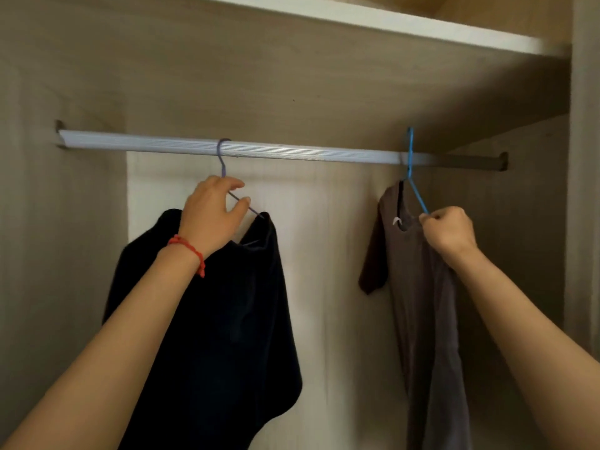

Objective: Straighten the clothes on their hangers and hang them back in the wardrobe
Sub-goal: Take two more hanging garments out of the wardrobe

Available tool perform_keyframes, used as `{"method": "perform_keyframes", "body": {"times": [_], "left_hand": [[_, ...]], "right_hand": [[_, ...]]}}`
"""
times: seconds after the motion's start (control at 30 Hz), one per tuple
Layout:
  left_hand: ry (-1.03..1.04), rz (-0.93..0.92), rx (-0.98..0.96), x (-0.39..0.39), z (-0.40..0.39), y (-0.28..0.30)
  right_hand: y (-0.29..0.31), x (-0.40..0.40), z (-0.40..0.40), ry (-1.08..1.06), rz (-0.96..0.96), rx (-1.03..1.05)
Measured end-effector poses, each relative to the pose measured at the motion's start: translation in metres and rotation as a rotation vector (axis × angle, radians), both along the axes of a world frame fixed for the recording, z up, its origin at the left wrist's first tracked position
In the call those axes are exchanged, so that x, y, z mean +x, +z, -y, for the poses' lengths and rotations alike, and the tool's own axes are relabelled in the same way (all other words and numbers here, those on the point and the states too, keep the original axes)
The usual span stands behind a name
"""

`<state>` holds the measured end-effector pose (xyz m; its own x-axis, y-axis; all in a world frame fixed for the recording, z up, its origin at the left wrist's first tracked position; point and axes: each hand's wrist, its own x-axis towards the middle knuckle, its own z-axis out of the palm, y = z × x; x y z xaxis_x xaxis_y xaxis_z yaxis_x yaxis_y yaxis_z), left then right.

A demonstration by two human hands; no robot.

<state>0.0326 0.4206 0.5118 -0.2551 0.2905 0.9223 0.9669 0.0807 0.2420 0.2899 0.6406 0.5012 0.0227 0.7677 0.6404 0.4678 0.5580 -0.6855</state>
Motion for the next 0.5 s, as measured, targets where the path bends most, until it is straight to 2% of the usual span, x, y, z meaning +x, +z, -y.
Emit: {"method": "perform_keyframes", "body": {"times": [0.13,0.2,0.27,0.37,0.5], "left_hand": [[0.539,-0.070,-0.208,-0.027,0.014,0.004],[0.652,-0.019,-0.325,-0.033,0.017,0.000],[0.634,0.056,-0.375,-0.036,0.018,-0.002],[0.558,0.142,-0.346,-0.039,0.018,0.004],[0.299,0.401,-0.316,-0.049,0.017,0.018]], "right_hand": [[-0.006,-0.002,0.011,0.010,0.007,-0.002],[-0.009,-0.004,0.016,0.019,0.023,0.005],[-0.011,-0.006,0.020,0.026,0.024,0.009],[-0.014,-0.008,0.025,0.042,0.016,0.026],[-0.012,-0.009,0.029,0.052,-0.005,0.059]]}}
